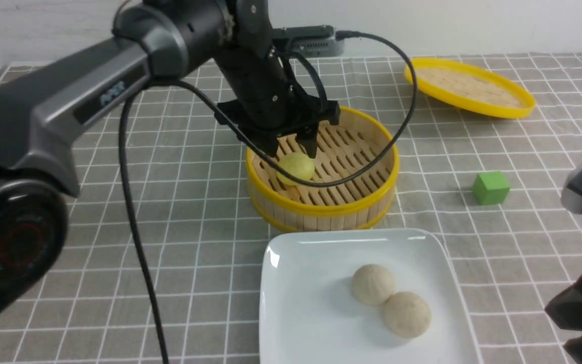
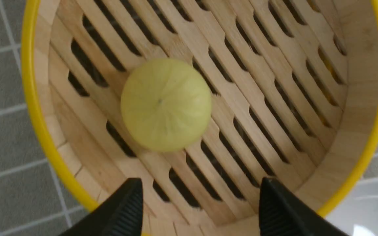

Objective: Put the steamed buns into the plate on the grey tablecloth.
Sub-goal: 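Reach into the bamboo steamer and grasp a bun with the left gripper, then carry the bun from the bamboo steamer to the plate with the left gripper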

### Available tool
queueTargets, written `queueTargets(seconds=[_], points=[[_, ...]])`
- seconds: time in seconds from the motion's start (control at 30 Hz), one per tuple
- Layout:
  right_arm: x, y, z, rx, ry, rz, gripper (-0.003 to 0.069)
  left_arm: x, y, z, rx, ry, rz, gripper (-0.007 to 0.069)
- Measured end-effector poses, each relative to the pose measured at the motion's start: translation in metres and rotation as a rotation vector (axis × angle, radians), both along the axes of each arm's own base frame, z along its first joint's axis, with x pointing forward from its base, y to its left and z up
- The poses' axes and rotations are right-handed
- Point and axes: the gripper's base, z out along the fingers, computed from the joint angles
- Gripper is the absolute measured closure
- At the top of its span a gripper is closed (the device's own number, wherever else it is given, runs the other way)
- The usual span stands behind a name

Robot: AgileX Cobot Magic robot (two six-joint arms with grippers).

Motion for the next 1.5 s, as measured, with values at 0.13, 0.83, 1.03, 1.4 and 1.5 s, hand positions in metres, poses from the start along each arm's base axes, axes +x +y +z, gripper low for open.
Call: queueTargets(seconds=[0.13,0.83,1.03,1.4,1.5], points=[[0.000,0.000,0.000,0.002,-0.003,0.000,0.0670,0.014,-0.006,-0.022,0.034,0.006,-0.003,0.0142],[0.000,0.001,0.000,0.016,0.002,-0.002,0.0657,-0.005,0.009,0.019,0.105,0.014,-0.034,0.0603],[0.000,0.002,0.001,0.021,0.002,-0.003,0.0655,-0.064,0.037,0.099,0.066,-0.083,-0.139,0.0603],[0.000,0.002,0.001,0.024,-0.003,-0.003,0.0650,-0.151,0.022,0.001,0.099,0.245,-0.293,0.0585],[0.001,0.002,0.001,0.026,-0.007,-0.004,0.0649,-0.155,0.011,-0.022,0.125,0.225,-0.326,0.0558]])
